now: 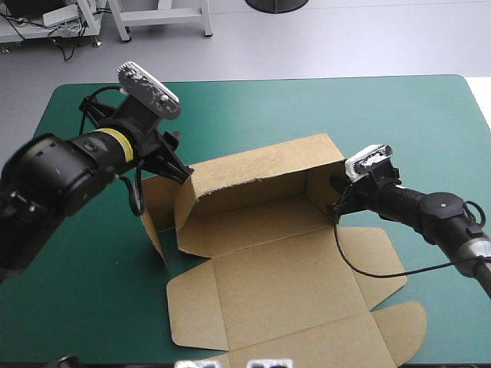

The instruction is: Fold the box

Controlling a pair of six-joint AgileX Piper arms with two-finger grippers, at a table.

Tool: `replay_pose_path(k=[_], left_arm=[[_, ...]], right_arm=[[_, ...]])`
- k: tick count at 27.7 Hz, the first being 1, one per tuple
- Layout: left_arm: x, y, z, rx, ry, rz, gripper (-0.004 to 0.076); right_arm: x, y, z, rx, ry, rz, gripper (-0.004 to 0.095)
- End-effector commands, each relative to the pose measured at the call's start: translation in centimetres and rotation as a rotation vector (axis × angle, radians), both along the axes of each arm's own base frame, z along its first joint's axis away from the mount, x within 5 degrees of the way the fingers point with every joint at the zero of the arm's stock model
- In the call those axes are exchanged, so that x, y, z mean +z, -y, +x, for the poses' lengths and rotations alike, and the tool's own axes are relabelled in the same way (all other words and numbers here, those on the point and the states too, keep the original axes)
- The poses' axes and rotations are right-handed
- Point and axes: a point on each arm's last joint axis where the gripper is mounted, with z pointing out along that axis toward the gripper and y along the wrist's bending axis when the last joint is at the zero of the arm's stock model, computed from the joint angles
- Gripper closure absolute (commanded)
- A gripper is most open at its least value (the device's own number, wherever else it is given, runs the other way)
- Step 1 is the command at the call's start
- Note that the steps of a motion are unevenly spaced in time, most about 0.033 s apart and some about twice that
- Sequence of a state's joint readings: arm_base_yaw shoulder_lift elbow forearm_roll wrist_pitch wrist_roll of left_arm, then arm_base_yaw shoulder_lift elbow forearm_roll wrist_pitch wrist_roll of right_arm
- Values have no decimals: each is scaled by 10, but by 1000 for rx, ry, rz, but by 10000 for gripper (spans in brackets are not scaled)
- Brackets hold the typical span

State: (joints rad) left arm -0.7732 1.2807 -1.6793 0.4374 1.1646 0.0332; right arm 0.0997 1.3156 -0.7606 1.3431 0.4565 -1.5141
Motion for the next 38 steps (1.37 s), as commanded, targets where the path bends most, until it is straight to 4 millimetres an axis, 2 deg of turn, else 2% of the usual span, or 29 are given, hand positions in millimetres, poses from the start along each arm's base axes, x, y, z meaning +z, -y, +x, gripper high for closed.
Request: replay_pose_path(k=[1,4,7,10,13,16,21,25,29,31,34,37,38], left_arm=[[11,-31,18,49,2,-132,395],[8,-69,36,181,-33,-191,395],[5,-100,43,267,-60,-241,395],[-4,-124,48,354,-89,-267,395],[-23,-141,54,420,-138,-248,395],[-44,-144,60,422,-183,-233,395],[-68,-141,68,404,-213,-258,395],[-74,-139,70,382,-205,-270,395],[-73,-139,71,370,-188,-252,395],[-72,-140,72,372,-171,-250,395],[-70,-140,73,372,-148,-254,395],[-70,-140,73,372,-151,-256,395],[-71,-140,73,372,-152,-255,395]], right_arm=[[23,0,-4,-16,69,43,925],[26,3,-5,-45,82,31,925],[31,6,-8,-75,99,16,925],[38,8,-13,-87,122,15,925],[46,9,-20,-95,144,23,925],[48,10,-27,-96,98,20,925],[54,11,-34,-14,-146,-114,925],[78,18,-37,-24,-264,-221,925],[110,23,-30,-73,-281,-267,925],[121,24,-24,-85,-293,-274,925],[119,22,1,-47,-431,-318,925],[92,18,47,-42,-531,-328,925],[87,17,56,-43,-545,-324,925]])
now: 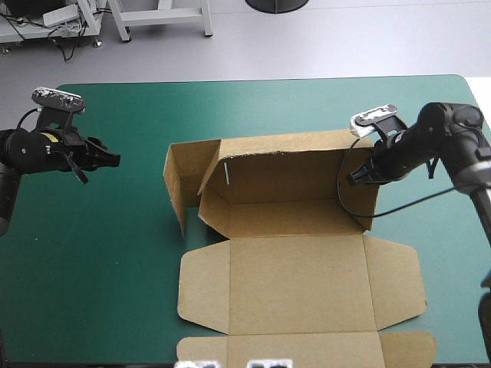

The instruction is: Fold the box

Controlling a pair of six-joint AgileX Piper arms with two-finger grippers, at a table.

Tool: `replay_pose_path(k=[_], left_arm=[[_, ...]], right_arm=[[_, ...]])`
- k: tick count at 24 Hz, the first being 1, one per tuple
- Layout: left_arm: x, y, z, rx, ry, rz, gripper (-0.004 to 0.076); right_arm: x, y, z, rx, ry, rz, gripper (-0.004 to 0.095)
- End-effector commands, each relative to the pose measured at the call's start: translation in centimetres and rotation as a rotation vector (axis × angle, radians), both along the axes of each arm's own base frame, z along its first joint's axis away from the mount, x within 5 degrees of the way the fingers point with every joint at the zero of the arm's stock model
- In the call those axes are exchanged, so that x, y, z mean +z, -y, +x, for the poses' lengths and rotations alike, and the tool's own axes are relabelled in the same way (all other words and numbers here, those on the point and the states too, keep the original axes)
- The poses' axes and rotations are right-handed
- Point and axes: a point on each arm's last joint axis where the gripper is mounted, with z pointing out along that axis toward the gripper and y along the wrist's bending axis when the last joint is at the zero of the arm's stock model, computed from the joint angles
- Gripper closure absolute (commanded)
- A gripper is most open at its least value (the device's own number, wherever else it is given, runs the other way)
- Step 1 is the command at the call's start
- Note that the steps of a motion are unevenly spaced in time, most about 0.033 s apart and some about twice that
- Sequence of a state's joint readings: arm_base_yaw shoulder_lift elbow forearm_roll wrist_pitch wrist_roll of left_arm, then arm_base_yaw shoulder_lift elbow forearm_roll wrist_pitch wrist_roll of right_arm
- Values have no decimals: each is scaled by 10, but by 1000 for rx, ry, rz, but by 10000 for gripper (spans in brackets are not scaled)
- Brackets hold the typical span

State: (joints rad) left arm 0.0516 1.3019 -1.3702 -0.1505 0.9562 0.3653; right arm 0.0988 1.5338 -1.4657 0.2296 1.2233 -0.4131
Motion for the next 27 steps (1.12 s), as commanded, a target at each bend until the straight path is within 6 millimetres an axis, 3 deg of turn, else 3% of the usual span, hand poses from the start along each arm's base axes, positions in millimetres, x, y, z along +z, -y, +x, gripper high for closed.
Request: replay_pose_path(k=[1,5,8,11,15,19,22,27], left_arm=[[19,2,-4,4,105,-14,395],[19,2,-4,3,105,-20,395],[19,2,-4,3,105,-20,395],[19,2,-4,3,104,-20,395],[19,2,-4,3,106,-20,395],[19,2,-4,3,105,-20,395],[19,2,-4,3,102,-15,395],[19,1,-4,4,102,-13,395]], right_arm=[[-10,0,31,0,-44,-4,925],[-43,-4,75,30,-99,-19,925],[-46,-6,94,35,-78,-24,865],[-32,-8,97,36,-29,6,642],[-5,-8,96,21,51,20,447],[18,-6,92,-20,115,20,372],[24,-4,88,-22,132,-1,342],[10,-3,91,-66,77,8,324]])
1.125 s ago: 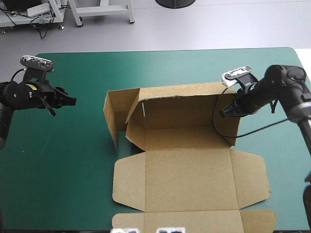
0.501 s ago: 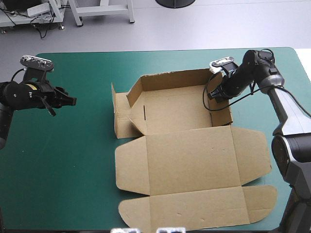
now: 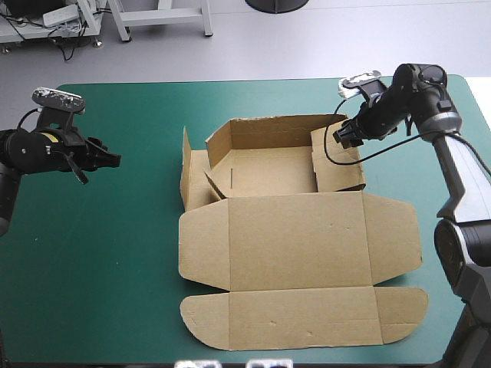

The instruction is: Fold the box

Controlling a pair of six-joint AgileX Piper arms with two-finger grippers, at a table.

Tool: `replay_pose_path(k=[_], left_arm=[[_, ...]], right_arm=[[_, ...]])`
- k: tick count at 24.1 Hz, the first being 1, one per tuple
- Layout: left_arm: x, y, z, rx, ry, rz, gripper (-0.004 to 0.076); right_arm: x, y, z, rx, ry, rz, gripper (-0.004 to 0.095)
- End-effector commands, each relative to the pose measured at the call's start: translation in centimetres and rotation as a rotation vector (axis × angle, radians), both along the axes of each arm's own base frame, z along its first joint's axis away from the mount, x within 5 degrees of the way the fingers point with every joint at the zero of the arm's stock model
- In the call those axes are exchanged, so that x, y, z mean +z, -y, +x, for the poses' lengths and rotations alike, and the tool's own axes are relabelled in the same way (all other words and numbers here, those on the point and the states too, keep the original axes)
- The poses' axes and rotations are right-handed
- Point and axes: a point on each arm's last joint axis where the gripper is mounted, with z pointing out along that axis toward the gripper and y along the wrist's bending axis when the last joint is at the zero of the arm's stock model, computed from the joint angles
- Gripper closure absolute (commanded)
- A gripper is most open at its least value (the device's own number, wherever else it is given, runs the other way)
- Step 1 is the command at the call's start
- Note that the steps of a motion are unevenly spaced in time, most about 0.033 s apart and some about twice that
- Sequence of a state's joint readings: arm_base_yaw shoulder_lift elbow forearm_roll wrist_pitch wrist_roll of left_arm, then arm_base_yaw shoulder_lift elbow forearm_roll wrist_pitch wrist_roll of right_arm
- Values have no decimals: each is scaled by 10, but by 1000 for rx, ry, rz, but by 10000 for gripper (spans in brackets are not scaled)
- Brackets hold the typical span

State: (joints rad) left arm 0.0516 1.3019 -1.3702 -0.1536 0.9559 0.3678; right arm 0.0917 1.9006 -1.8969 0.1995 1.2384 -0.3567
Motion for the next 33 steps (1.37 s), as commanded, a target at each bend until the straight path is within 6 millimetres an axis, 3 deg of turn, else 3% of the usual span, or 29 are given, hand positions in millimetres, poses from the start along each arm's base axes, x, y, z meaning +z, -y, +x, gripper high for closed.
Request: replay_pose_path(k=[1,7,13,18,20,21,24,30,33], left_arm=[[19,1,-4,6,101,-12,395],[18,2,-5,4,93,-16,395],[18,2,-5,2,87,-20,395],[18,2,-5,2,87,-20,395],[18,2,-5,3,89,-20,395],[18,2,-5,2,89,-25,395],[18,3,-5,0,89,-37,395],[18,5,-5,-10,90,-58,395],[18,5,-5,-9,85,-59,395]], right_arm=[[18,1,-10,-15,25,16,324],[-2,-6,0,-43,-45,100,326],[-45,-8,19,-179,-182,127,326],[-64,-17,24,-230,-242,130,328],[-70,-22,26,-225,-255,121,425],[-71,-25,25,-206,-255,115,594],[-71,-29,25,-162,-247,103,923],[-66,-34,24,-115,-239,170,926],[-50,-28,23,-89,-201,243,926]])
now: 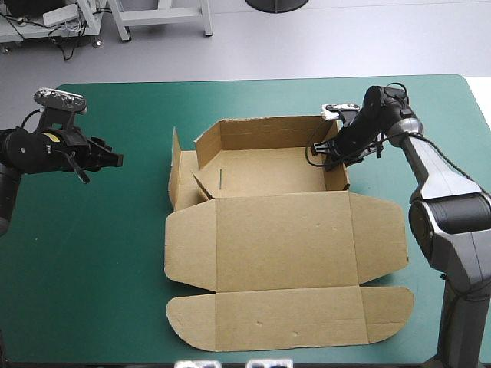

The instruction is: Fold the box

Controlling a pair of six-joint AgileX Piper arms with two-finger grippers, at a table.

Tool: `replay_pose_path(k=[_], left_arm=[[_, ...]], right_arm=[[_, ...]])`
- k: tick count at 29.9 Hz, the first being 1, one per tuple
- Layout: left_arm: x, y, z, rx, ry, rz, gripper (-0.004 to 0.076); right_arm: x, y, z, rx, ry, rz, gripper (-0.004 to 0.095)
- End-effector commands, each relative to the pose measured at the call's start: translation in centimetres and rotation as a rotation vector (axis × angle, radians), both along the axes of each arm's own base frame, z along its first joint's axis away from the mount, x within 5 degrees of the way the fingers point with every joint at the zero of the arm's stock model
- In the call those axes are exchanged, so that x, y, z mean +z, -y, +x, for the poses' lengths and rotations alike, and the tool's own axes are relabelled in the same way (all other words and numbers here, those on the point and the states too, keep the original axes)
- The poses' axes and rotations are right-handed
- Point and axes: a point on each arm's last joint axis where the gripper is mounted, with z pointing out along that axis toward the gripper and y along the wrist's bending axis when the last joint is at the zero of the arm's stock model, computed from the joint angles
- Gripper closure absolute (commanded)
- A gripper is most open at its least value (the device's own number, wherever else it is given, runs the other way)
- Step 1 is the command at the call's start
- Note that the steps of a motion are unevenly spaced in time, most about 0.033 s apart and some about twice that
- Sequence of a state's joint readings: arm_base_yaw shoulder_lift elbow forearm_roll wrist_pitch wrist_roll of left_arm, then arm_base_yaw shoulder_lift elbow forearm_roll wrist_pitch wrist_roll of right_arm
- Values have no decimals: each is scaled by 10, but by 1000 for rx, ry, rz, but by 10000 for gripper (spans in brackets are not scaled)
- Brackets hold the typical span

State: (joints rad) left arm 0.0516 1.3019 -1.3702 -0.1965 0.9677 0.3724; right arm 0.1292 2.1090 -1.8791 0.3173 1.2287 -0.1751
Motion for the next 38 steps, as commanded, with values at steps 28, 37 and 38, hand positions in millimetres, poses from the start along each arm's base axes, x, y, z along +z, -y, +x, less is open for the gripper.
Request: replay_pose_path(k=[28,37,38], left_arm=[[-8,-3,45,121,126,-125,395],[-39,8,91,-65,69,-757,395],[-40,8,94,-97,71,-837,395]], right_arm=[[223,103,-95,-62,663,529,926],[224,89,-95,-28,652,555,926],[224,85,-95,-16,648,550,926]])
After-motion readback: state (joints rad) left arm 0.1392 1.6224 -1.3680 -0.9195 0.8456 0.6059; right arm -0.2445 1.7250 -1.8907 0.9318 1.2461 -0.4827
